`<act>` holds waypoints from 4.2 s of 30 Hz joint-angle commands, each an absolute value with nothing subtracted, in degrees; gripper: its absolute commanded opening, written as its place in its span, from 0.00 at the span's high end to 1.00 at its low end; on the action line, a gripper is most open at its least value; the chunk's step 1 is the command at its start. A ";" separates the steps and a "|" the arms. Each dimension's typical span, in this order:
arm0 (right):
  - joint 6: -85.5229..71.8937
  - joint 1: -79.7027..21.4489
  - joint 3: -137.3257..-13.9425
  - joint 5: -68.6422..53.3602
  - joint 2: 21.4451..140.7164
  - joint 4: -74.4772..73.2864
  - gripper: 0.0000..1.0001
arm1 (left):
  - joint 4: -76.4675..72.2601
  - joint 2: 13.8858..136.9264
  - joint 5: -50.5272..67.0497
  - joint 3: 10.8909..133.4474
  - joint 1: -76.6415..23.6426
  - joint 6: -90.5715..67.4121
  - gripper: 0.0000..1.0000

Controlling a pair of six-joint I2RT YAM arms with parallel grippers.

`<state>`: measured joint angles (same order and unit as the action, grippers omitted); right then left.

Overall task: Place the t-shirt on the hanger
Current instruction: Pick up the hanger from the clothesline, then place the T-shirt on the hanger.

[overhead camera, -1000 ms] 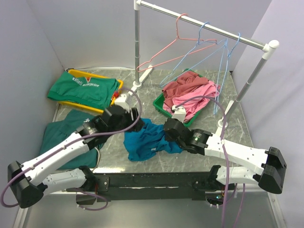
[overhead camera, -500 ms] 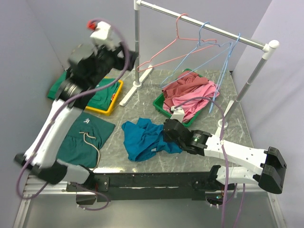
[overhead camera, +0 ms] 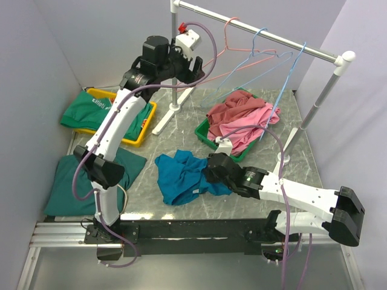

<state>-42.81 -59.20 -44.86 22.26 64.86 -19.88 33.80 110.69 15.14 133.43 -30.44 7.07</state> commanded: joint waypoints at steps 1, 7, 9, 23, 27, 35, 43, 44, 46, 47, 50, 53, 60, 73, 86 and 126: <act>-43.24 -58.98 -44.74 21.80 64.95 -17.14 0.89 | 31.56 110.04 20.30 134.92 -30.58 8.53 0.23; -43.16 -58.98 -44.65 21.27 65.13 -16.52 0.89 | 29.09 109.86 20.92 130.17 -31.64 7.74 0.38; -43.24 -58.98 -44.47 21.18 65.13 -16.35 0.89 | 28.31 109.86 21.18 129.20 -31.90 7.56 0.44; -43.51 -58.98 -43.68 21.53 63.99 -16.79 0.89 | 20.23 106.62 16.44 127.53 -32.87 4.57 0.99; -43.51 -59.06 -43.68 21.80 63.63 -16.87 0.89 | 19.25 104.59 15.47 126.65 -33.05 4.22 0.99; -43.07 -59.06 -44.03 22.50 63.46 -17.32 0.89 | 20.22 99.51 12.13 121.47 -33.13 5.36 0.99; -42.19 -59.06 -45.09 23.20 64.07 -18.45 0.89 | 21.62 93.79 9.32 113.40 -33.13 5.89 0.99; -42.10 -59.06 -45.17 23.29 63.99 -18.54 0.89 | 21.71 93.00 8.97 112.25 -33.05 5.80 0.99; -41.92 -59.06 -45.52 23.90 63.81 -18.98 0.89 | 21.80 90.37 7.65 108.57 -33.13 5.36 0.99; -41.84 -59.06 -45.70 23.99 63.81 -19.16 0.89 | 21.97 89.31 7.30 107.24 -33.13 5.19 0.99; -41.66 -59.06 -46.05 24.43 63.54 -19.95 0.89 | 22.06 84.30 5.45 100.83 -33.05 4.13 0.99; -41.48 -59.06 -46.06 24.70 63.19 -20.30 0.89 | 23.02 78.50 3.43 93.71 -33.05 2.55 0.99; -41.40 -59.06 -45.36 24.70 61.44 -21.36 0.88 | 27.41 63.21 -2.63 75.27 -33.13 0.53 0.99; -41.31 -59.15 -42.02 24.26 56.96 -21.27 0.85 | 38.05 39.30 5.18 57.58 -33.22 5.17 0.99; -43.33 -59.06 -36.57 23.29 53.26 -18.64 0.84 | 48.68 31.99 10.47 51.33 -33.22 20.03 0.99; -42.54 -55.46 -41.39 27.77 57.74 -22.76 0.91 | 62.75 23.99 7.21 57.40 -47.19 21.53 0.99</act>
<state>-43.55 -55.94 -37.58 25.63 56.64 -22.20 62.70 24.77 7.68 55.46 -46.02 21.74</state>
